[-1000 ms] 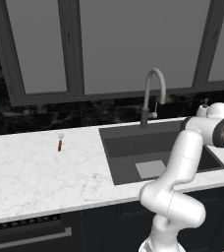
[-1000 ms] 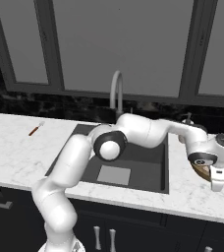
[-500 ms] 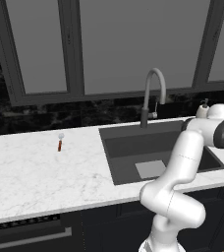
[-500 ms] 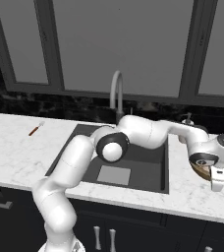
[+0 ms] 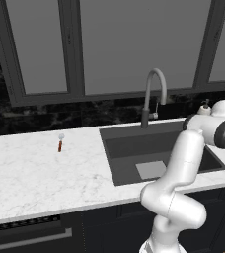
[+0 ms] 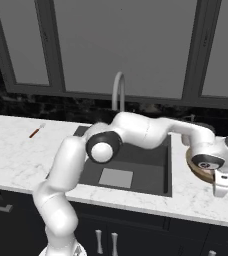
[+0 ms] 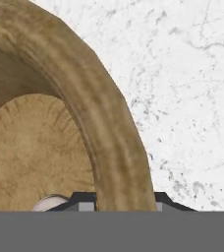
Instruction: Pick the garlic from the sink and place it in the bowl. Then pick the bowl and place it in the microwave. Then close the microwave door and press the start button.
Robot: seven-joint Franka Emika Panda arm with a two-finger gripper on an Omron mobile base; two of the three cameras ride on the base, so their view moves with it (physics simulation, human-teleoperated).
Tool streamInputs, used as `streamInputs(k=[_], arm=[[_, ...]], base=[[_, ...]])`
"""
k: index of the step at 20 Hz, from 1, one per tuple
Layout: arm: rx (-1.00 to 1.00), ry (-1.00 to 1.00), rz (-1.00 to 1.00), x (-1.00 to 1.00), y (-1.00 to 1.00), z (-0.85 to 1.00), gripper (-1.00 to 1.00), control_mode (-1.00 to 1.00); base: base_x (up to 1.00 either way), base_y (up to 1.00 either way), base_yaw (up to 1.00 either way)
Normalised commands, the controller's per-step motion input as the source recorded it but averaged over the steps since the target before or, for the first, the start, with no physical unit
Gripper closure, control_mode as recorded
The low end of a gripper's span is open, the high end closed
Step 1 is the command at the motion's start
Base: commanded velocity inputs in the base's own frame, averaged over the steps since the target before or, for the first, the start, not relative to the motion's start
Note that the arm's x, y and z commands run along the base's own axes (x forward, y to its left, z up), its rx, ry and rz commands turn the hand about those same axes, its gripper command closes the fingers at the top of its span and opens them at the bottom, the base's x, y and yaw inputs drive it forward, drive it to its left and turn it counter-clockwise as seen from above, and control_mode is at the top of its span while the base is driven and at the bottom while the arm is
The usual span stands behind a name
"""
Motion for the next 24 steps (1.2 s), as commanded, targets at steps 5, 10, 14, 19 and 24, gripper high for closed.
streamInputs(k=[5, 10, 14, 19, 24], arm=[[0.00, 0.00, 0.04, -0.35, 0.75, 0.53, 1.00, -1.00], [0.00, 0.00, 0.03, -0.21, 0.81, 0.45, 1.00, -1.00], [0.00, 0.00, 0.01, -0.05, 0.84, 0.32, 1.00, -1.00], [0.00, 0.00, 0.00, -0.07, 0.75, 0.41, 1.00, -1.00], [0.00, 0.01, 0.00, -0.10, 0.53, 0.39, 1.00, -1.00]], base=[[0.00, 0.00, 0.00], [0.00, 0.00, 0.00], [0.00, 0.00, 0.00], [0.00, 0.00, 0.00], [0.00, 0.00, 0.00]])
